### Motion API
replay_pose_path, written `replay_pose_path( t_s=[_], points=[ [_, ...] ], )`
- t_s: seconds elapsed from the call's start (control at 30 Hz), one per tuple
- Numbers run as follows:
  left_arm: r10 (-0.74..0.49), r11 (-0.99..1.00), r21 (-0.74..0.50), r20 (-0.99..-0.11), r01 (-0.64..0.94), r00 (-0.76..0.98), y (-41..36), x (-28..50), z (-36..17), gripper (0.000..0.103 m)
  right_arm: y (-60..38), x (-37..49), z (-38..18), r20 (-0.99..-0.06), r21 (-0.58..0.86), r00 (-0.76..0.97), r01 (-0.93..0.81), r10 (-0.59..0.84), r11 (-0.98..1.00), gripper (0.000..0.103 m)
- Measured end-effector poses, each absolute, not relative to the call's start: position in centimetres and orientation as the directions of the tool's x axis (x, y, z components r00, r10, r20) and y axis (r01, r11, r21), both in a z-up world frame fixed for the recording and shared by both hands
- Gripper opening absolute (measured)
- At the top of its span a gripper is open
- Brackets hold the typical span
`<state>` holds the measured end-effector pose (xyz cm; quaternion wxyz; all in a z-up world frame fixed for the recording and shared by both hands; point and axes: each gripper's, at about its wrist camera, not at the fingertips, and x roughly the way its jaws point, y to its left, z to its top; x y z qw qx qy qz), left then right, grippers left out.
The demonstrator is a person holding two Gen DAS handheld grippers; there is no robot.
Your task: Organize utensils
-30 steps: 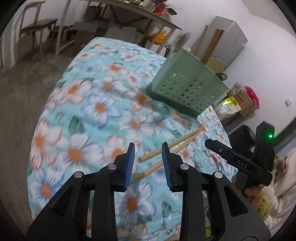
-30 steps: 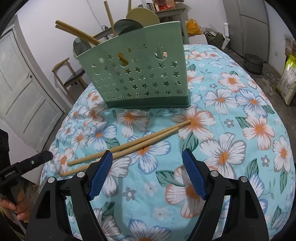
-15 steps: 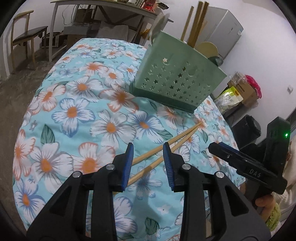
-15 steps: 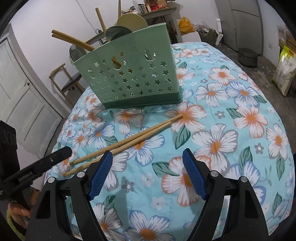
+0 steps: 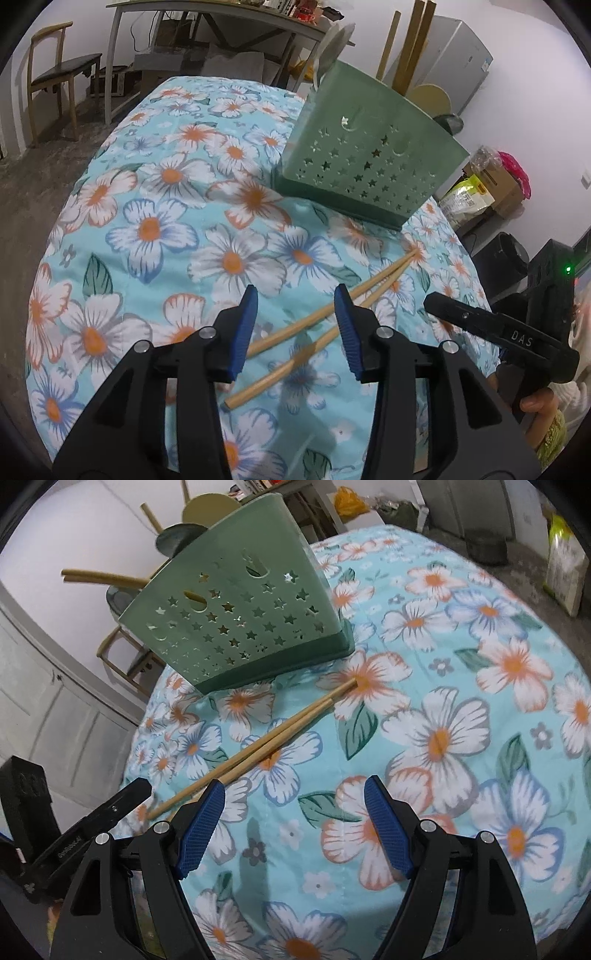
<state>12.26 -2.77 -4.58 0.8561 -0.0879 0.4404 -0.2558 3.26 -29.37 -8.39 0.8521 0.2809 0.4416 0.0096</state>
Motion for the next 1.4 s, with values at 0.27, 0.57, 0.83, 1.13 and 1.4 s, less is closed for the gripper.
replay_pose_path(
  t_s=[0.27,0.57,0.83,1.13,1.4],
  points=[
    [-0.518,0.851,-0.371,-0.714,0.372,0.471,-3.2,13.6,-4.8,0.048,-29.9,4.6,-8.8,-0.727,0.557,0.602,0.236,0.330,0.796,0.076],
    [-0.513,0.855,-0.378,-0.717,0.355,0.473,-2.1,14.0,-4.9,0.049,-31.1,5.6,-9.2,-0.694,0.642,0.604,0.274,0.392,0.716,0.071],
    [-0.513,0.856,-0.386,-0.718,0.345,0.470,-0.2,13.5,-5.6,0.049,-30.7,5.8,-10.0,-0.671,0.701,0.599,0.319,0.438,0.638,0.063],
    [-0.520,0.854,-0.425,-0.708,0.299,0.479,1.6,14.0,-6.3,0.049,-29.5,8.1,-10.4,-0.685,0.699,0.594,0.371,0.423,0.611,0.048],
    [-0.530,0.848,-0.434,-0.701,0.304,0.478,1.6,14.0,-6.4,0.049,-29.1,8.4,-10.7,-0.696,0.689,0.594,0.393,0.404,0.609,0.035]
  ],
)
